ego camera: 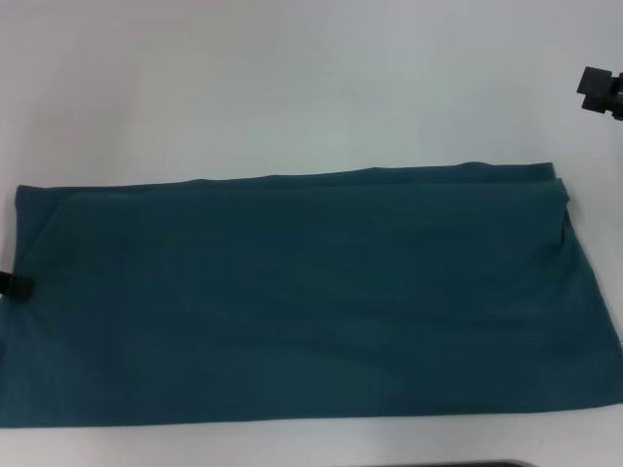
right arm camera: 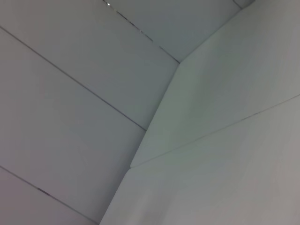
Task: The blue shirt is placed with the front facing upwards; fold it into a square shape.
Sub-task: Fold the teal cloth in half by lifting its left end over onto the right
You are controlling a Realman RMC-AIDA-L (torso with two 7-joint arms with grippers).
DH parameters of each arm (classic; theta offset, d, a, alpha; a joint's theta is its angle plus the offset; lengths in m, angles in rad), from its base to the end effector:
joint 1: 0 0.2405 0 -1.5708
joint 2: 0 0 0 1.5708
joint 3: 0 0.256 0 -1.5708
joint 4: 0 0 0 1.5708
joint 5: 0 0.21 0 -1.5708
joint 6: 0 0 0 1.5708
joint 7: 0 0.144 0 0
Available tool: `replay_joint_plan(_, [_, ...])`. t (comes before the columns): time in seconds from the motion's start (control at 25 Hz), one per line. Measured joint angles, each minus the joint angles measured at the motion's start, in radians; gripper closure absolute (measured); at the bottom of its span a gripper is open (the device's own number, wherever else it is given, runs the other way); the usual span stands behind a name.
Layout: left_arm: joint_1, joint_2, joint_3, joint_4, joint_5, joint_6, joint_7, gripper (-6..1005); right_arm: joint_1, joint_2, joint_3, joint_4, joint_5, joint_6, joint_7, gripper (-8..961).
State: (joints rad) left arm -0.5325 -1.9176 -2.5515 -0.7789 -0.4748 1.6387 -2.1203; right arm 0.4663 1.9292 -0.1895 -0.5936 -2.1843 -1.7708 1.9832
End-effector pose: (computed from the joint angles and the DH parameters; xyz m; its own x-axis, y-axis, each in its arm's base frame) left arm -0.3553 0.3048 0.0790 0.3808 0.9238 0.0395 0.8966 -0.3585 -0.2598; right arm 0.3278 0.2990 0.0930 0.1742 -0.7331 -0.6574 -0.8980 -0.3922 0.1993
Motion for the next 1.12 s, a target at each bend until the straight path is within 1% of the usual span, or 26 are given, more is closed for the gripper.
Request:
replay_joint_plan(0.16, [0.002, 0.019, -0.004, 0.000, 0.002, 0.006, 0.004, 941, 0.004, 0.005, -0.001, 0.000, 0.000, 0.004, 0.000, 154])
replay_joint_plan(0.32, [0.007, 0.045, -0.006, -0.002, 0.000, 0.015, 0.004, 941, 0.009, 0.011, -0.001, 0.001, 0.000, 0.011, -0.002, 160])
replay_joint_plan(0.4, [0.010, 0.062, -0.018, 0.000, 0.000, 0.016, 0.005, 941, 0.012, 0.013, -0.001, 0.005, 0.000, 0.018, -0.003, 163])
replay_joint_plan(0.52, [0.013, 0.082, -0.031, 0.005, 0.001, 0.023, 0.010, 941, 0.017, 0.019, -0.001, 0.009, 0.000, 0.027, -0.004, 167])
replay_joint_plan(0.76, [0.021, 0.110, -0.037, 0.004, 0.003, 0.037, 0.010, 942, 0.028, 0.026, -0.002, 0.009, 0.000, 0.039, -0.006, 175])
replay_joint_plan(0.96, [0.023, 0.121, -0.051, -0.021, 0.004, 0.078, 0.005, 942, 0.036, 0.027, -0.002, 0.009, 0.000, 0.044, -0.007, 182])
replay_joint_plan(1.04, [0.023, 0.117, -0.061, -0.040, 0.002, 0.106, 0.003, 942, 0.039, 0.027, -0.002, 0.009, 0.000, 0.045, -0.011, 185])
replay_joint_plan(1.08, [0.017, 0.111, -0.079, -0.060, -0.005, 0.142, 0.005, 942, 0.040, 0.027, -0.002, 0.009, 0.000, 0.045, -0.012, 187])
replay_joint_plan(1.12, [0.017, 0.111, -0.079, -0.060, -0.005, 0.142, 0.005, 942, 0.041, 0.026, -0.002, 0.009, 0.000, 0.045, -0.013, 188])
